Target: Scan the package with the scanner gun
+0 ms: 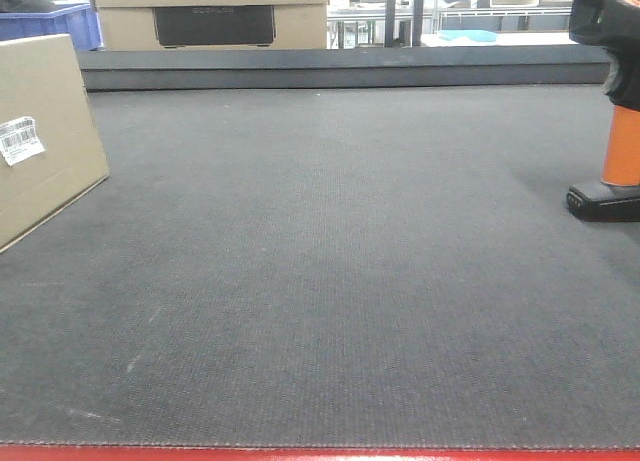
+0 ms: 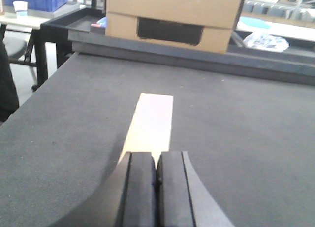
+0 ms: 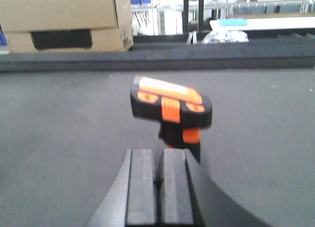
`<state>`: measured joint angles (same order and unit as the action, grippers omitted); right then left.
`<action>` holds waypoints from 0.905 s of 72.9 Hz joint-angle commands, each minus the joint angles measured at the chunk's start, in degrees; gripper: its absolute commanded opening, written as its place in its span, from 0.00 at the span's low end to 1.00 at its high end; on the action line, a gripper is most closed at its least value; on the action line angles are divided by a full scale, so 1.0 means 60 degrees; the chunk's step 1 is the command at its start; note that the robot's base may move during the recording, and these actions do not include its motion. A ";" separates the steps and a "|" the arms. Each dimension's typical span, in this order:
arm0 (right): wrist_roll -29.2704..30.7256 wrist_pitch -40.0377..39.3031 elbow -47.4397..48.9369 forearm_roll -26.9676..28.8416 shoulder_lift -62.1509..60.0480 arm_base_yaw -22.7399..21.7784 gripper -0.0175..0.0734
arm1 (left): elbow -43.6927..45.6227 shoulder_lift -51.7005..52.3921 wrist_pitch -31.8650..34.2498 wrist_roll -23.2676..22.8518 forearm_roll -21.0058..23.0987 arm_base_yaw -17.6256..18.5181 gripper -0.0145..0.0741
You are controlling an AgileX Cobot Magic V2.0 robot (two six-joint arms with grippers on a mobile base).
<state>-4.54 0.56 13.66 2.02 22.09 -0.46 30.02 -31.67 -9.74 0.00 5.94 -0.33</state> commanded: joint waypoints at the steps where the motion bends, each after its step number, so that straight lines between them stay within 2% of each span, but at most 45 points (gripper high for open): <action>1: 0.0022 0.1237 0.0233 -0.0131 -0.0694 0.0001 0.01 | -0.0026 0.0605 -0.0507 -0.0071 0.0072 -0.0017 0.04; 15: 0.0022 0.2178 0.0374 -0.0131 -0.2266 0.0001 0.01 | -0.0187 0.1317 -0.1011 0.0000 -0.0048 -0.0017 0.04; 32: 0.0022 0.2751 0.0374 -0.0131 -0.3682 0.0001 0.01 | -0.1710 0.2615 0.0698 0.0000 -0.0077 -0.0017 0.04; 37: 0.0022 0.2771 0.0374 -0.0052 -0.3682 0.0001 0.01 | -0.2050 0.3028 0.1090 0.0000 -0.0077 -0.0017 0.04; 46: 0.0022 0.2771 0.0395 0.0279 -0.3682 0.0001 0.01 | -0.2215 0.3438 0.1026 0.0000 -0.0077 -0.0017 0.04; 66: 0.0022 0.2771 0.0395 0.0279 -0.3682 0.0001 0.01 | -0.2215 0.3438 0.1026 0.0000 -0.0077 -0.0017 0.04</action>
<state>-4.54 17.92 15.54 3.57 0.23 -0.46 16.84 -11.25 -4.50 0.00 5.51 -0.33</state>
